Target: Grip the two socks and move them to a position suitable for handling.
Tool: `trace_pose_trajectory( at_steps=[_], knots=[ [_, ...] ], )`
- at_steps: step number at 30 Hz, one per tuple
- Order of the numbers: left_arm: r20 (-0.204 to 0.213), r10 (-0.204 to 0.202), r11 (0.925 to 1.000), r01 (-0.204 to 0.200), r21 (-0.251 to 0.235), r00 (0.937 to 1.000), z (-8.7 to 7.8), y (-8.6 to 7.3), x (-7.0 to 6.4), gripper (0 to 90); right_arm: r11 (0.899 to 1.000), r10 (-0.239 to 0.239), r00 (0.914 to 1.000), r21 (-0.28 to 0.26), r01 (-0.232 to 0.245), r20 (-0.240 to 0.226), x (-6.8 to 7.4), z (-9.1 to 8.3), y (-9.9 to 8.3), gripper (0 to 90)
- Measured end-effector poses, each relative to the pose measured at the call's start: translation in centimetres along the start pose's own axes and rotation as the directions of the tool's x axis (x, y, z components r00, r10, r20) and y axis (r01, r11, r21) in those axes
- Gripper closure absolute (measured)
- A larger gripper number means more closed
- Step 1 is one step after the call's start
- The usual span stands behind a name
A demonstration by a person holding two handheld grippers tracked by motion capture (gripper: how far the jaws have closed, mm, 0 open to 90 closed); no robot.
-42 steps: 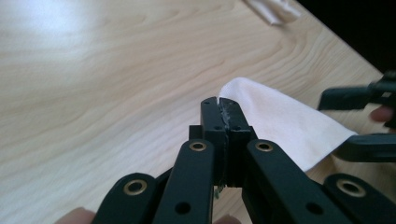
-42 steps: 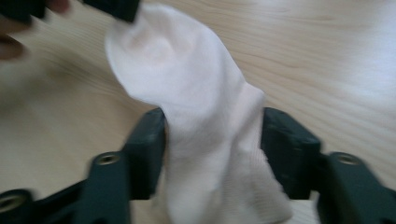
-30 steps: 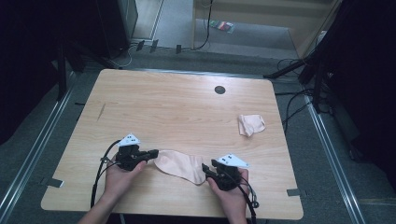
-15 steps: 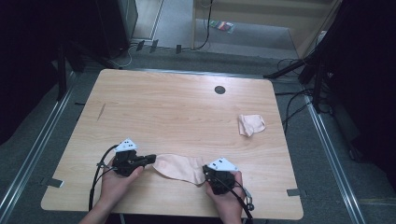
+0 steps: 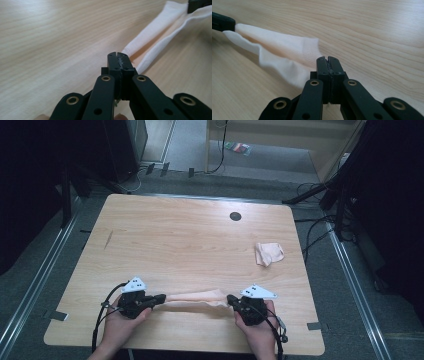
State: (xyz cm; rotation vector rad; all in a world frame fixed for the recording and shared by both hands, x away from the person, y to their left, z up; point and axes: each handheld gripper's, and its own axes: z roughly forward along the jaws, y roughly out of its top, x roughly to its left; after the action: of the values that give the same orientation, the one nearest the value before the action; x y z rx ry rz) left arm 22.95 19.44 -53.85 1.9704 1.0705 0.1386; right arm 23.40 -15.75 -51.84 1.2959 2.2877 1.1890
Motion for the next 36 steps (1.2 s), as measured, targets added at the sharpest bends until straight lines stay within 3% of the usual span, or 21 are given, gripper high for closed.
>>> trace_pose_trajectory(
  at_steps=[1, 4, 5, 6, 9, 12, 17, 21, 23, 24, 28, 33, 36],
  knots=[
    [-0.005, 0.009, 1.0, -0.009, 0.002, 1.0, 0.0, -0.2, -0.2, 90.0, 0.999, -0.033, 0.9989, 0.001, 0.033, -0.034, 0.1, 0.1, 0.0, 89.5],
    [0.005, 0.009, 0.9999, -0.009, -0.008, 0.9999, -0.1, -0.5, -0.5, 90.0, 0.998, -0.066, 0.9971, 0.002, 0.066, -0.038, 0.4, 0.2, -0.1, 87.7],
    [0.011, 0.009, 1.0, -0.009, -0.005, 0.9999, 0.0, -0.5, -0.5, 90.0, 0.997, -0.074, 0.9967, 0.0, 0.074, -0.033, 0.4, 0.4, -0.1, 82.8],
    [0.014, 0.011, 0.9999, -0.011, 0.001, 0.9998, 0.0, -0.6, -0.5, 90.0, 0.998, -0.07, 0.9971, -0.001, 0.07, -0.028, 0.3, 0.5, -0.2, 78.5],
    [0.026, 0.009, 0.9999, -0.009, 0.01, 0.9996, 0.3, -0.7, -0.6, 90.0, 0.999, -0.047, 0.9981, -0.001, 0.047, -0.04, 0.1, 0.6, -0.3, 79.4],
    [0.041, 0.012, 0.9999, -0.012, 0.001, 0.9991, 0.4, -0.8, -0.6, 87.3, 0.999, -0.045, 0.9981, -0.017, 0.044, -0.042, 0.0, 0.5, -0.3, 69.3],
    [0.015, 0.005, 0.9977, -0.004, -0.068, 0.9999, 0.2, -0.5, -0.4, 52.3, 0.997, -0.028, 0.9996, -0.075, 0.027, -0.005, -0.7, -0.1, 0.0, 58.7],
    [-0.031, -0.027, 0.989, 0.022, -0.147, 0.9991, -0.3, -0.2, 0.6, 33.9, 0.993, -0.006, 0.9976, -0.118, 0.015, 0.069, -2.1, -0.8, 0.8, 52.0],
    [-0.059, -0.048, 0.983, 0.037, -0.18, 0.9971, -0.5, 0.0, 1.3, 25.2, 0.989, 0.004, 0.9882, -0.145, 0.019, 0.153, -3.8, -1.2, 1.8, 48.7],
    [-0.066, -0.062, 0.9795, 0.048, -0.196, 0.9959, -0.6, 0.1, 1.7, 25.2, 0.989, 0.004, 0.9882, -0.145, 0.019, 0.153, -3.8, -1.2, 1.8, 48.7],
    [-0.093, -0.093, 0.9668, 0.067, -0.247, 0.9914, -0.9, 0.4, 2.8, 23.6, 0.99, 0.031, 0.9709, -0.142, 0.003, 0.238, -6.7, -0.8, 3.0, 45.6],
    [-0.14, -0.101, 0.966, 0.063, -0.251, 0.9851, -0.8, 0.4, 3.6, 23.7, 0.991, 0.08, 0.9327, -0.127, -0.037, 0.352, -10.8, 0.6, 4.3, 42.0],
    [-0.158, -0.112, 0.9653, 0.07, -0.252, 0.981, -0.7, 0.4, 3.9, 23.9, 0.992, 0.106, 0.9175, -0.1, -0.073, 0.383, -12.9, 1.9, 5.0, 40.8]
  ],
)
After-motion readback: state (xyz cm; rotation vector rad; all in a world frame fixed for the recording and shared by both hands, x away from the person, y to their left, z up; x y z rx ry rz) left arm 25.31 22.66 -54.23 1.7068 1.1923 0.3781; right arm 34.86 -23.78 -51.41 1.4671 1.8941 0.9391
